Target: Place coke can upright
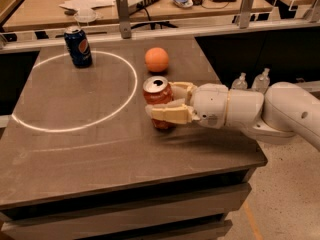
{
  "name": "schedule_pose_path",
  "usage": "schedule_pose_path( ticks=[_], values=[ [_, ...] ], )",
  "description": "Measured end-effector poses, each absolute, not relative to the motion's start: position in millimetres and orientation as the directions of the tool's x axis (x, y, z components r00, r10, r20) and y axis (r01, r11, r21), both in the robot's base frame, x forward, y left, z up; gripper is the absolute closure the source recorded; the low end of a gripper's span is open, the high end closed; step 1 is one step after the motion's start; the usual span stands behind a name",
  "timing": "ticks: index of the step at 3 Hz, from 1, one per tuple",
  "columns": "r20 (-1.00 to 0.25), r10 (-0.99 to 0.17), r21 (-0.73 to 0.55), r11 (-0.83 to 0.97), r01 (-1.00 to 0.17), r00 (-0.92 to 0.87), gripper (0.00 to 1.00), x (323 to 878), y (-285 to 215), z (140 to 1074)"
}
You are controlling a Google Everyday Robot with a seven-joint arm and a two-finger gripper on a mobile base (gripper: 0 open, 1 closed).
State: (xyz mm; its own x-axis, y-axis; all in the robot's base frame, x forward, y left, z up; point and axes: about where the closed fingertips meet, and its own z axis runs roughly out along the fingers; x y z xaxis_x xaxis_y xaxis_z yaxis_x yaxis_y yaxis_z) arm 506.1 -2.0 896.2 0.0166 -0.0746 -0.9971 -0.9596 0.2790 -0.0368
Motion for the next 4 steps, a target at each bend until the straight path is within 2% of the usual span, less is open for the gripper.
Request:
schedule_pose_path(
  ticks=[2, 3, 4],
  values=[
    [-0.996, -0.066, 0.041, 0.321, -0.946, -0.066, 0.17, 503, -28, 872],
    [-0.993, -0.103, 0.022, 0.350, -0.937, -0.061, 0.00, 500, -50, 876],
    [-0.992, -0.128, -0.031, 0.405, -0.914, -0.023, 0.00, 496, -81, 886]
  ],
)
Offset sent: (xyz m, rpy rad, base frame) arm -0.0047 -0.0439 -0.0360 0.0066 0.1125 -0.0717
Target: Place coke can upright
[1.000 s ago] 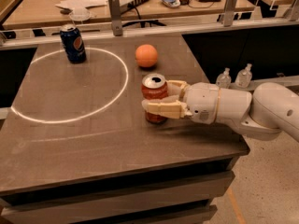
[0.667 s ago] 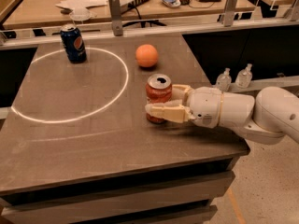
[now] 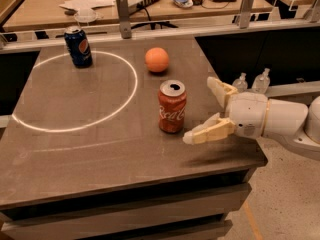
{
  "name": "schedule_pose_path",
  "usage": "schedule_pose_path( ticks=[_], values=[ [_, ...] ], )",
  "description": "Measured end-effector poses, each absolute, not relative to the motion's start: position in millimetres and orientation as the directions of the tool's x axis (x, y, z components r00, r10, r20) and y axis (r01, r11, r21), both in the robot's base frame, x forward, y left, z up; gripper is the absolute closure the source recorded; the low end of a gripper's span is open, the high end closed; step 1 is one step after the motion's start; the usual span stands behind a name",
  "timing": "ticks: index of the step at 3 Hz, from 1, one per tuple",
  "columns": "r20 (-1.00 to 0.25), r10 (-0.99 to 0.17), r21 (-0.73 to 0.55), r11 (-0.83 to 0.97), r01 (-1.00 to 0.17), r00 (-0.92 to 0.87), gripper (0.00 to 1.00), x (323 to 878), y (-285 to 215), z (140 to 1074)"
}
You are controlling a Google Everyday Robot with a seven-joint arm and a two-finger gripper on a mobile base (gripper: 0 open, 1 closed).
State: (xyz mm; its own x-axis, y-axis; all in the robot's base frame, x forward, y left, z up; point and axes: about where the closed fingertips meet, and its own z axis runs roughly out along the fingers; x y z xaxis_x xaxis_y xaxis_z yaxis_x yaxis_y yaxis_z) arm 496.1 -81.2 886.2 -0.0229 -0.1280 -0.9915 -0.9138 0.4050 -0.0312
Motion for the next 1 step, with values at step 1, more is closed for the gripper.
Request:
schedule_pose_path(
  ticks=[1],
  values=[
    [-0.978, -0.194, -0.046, 0.552, -0.833, -0.075, 0.00, 486.5, -129.4, 890.5]
  ],
)
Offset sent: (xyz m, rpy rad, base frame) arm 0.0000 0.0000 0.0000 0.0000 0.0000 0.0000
